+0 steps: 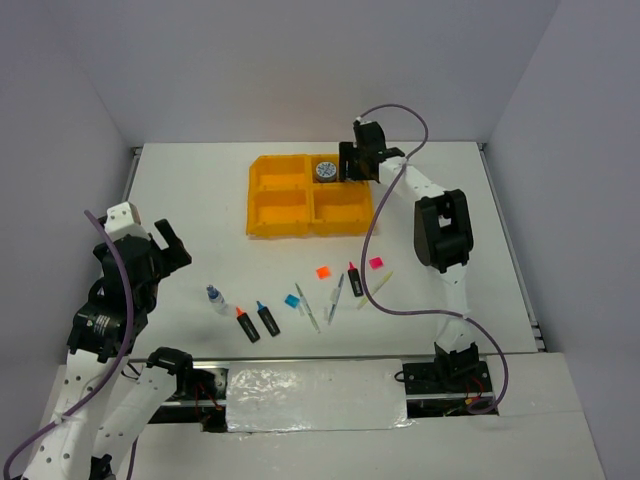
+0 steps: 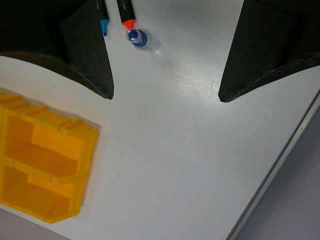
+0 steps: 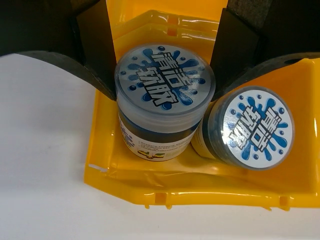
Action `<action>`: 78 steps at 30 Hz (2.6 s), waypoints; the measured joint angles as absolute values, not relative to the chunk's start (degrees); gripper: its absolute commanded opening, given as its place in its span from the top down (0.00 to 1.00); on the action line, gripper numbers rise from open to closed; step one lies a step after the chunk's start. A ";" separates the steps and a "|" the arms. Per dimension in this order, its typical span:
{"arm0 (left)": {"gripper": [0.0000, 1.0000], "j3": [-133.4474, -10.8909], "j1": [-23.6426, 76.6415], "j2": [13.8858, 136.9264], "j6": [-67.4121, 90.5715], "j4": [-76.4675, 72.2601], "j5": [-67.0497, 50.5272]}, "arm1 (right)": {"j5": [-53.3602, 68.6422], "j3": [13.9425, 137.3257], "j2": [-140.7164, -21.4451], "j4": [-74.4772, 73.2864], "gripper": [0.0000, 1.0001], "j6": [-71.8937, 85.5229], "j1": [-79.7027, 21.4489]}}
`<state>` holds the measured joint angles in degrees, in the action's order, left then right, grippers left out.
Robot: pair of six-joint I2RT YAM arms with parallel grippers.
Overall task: Sort the stationery into containers
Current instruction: Place the stationery in the storage box, then pick up the stationery from the center of the board.
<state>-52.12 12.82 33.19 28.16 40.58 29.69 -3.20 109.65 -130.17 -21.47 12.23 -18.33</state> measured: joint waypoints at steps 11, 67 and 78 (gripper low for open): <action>0.01 -52.12 12.82 33.19 27.14 40.40 29.65 | -3.20 109.21 -128.27 -24.58 0.82 14.57 -18.35; 0.01 -52.12 12.01 33.15 27.24 40.66 31.57 | 3.29 79.37 -114.48 8.97 0.12 8.60 -67.70; 0.01 -52.12 12.01 33.21 27.20 40.64 31.16 | 4.93 83.40 -119.24 9.98 0.65 10.90 -67.88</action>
